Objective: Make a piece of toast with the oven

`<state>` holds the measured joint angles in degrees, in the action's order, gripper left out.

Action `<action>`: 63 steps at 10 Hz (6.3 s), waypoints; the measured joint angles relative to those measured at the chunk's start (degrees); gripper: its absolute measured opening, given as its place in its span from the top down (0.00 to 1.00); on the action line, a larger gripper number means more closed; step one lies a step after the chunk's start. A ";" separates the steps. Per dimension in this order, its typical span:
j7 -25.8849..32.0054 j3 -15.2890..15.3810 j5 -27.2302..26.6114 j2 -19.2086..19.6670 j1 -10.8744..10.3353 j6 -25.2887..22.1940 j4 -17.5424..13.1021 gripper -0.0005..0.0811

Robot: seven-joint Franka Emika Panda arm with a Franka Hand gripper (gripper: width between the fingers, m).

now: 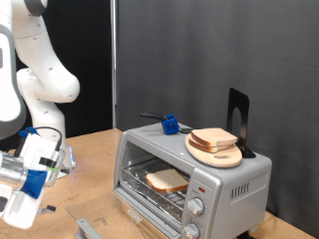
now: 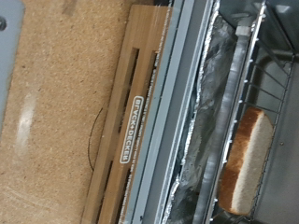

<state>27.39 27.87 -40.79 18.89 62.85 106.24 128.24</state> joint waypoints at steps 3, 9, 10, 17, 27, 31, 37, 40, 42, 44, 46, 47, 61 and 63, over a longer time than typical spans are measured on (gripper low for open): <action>0.00 0.00 0.10 0.86 -0.38 0.27 -0.18 0.16; 0.34 0.00 0.12 0.99 -0.70 2.57 -0.24 0.16; 0.56 0.00 0.24 1.45 -1.14 4.74 0.08 0.16; 2.43 -0.03 2.19 4.77 -2.67 8.16 2.42 0.16; 4.43 3.16 0.00 4.56 -3.22 13.17 9.54 0.16; 3.69 3.55 -0.47 2.35 -2.42 7.28 9.61 0.16; 1.84 3.65 -4.32 -7.07 0.12 -11.15 8.91 0.16; 0.52 4.76 -10.13 -12.39 -0.02 -14.78 9.41 0.16; -0.05 6.30 -14.36 -15.05 -0.60 -14.80 9.93 0.16; -0.82 7.51 -17.40 -17.46 -1.06 -15.52 10.72 0.16; -0.92 8.78 -20.74 -19.42 -1.89 -15.63 11.02 0.16; -1.08 9.37 -21.77 -20.29 -2.28 -15.67 11.24 0.16; -10.46 9.57 -29.34 -33.54 -5.26 -28.94 17.07 0.16; -10.67 6.49 -30.87 -33.84 -3.53 -30.28 16.16 0.16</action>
<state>16.72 34.36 -71.66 -14.95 59.33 75.95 144.40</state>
